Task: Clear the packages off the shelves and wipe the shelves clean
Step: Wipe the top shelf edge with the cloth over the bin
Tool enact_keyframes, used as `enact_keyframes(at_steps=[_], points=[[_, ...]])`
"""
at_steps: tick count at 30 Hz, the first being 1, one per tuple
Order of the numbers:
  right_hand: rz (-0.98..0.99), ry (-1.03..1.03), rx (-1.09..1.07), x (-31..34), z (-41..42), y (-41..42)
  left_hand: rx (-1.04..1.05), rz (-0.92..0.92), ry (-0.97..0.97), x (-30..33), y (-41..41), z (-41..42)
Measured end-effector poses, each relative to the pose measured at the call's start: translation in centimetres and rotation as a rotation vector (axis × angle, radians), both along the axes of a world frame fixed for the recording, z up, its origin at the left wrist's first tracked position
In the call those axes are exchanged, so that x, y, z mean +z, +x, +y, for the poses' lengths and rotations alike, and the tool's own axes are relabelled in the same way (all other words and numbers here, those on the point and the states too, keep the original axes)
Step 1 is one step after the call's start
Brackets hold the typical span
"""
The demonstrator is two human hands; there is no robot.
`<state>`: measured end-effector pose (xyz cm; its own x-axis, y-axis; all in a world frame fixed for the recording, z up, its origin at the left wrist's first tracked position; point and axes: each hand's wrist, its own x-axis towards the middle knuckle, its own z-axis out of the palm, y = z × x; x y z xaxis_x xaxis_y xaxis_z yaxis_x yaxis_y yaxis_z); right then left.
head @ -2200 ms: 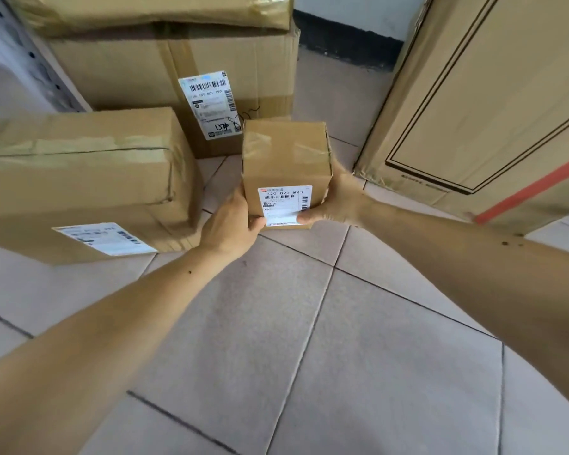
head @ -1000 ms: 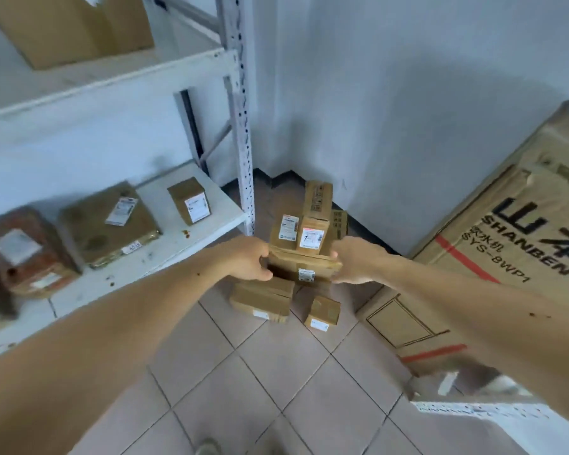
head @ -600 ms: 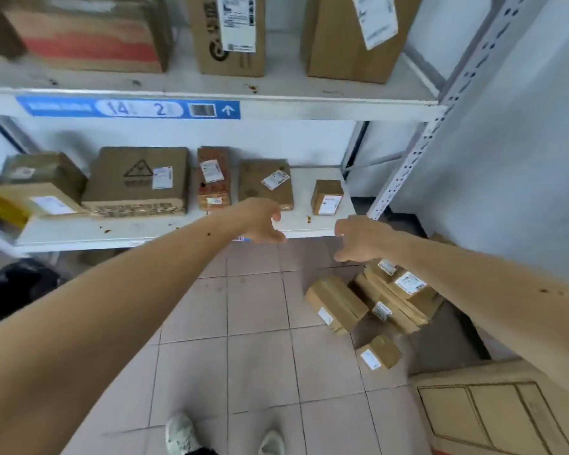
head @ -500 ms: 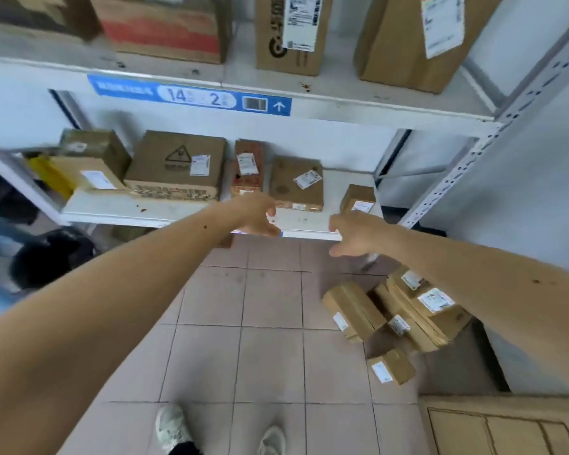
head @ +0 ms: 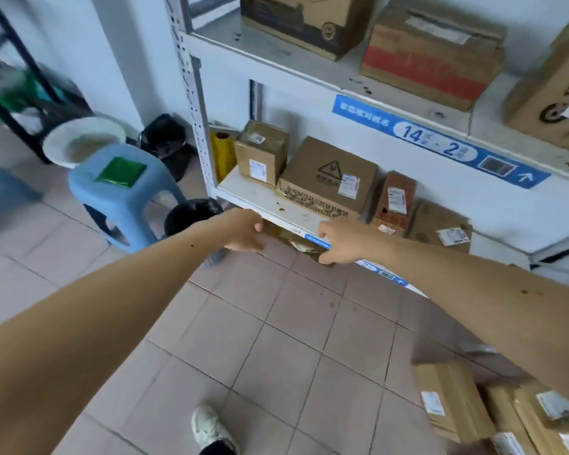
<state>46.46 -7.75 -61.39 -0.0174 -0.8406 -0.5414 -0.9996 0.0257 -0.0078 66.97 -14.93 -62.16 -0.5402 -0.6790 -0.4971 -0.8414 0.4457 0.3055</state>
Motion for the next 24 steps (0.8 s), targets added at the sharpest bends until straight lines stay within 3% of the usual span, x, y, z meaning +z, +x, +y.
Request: enact_keyframes(at_steps=[11, 24], points=[[-0.108, -0.001, 0.106, -6.4, -20.0, 15.2, 0.259, -0.042, 0.056, -7.0, 17.5, -15.0], [-0.273, 0.001, 0.31, -17.0, -46.4, 28.3, 0.528, -0.026, 0.182, -18.1, 30.5, -33.9]])
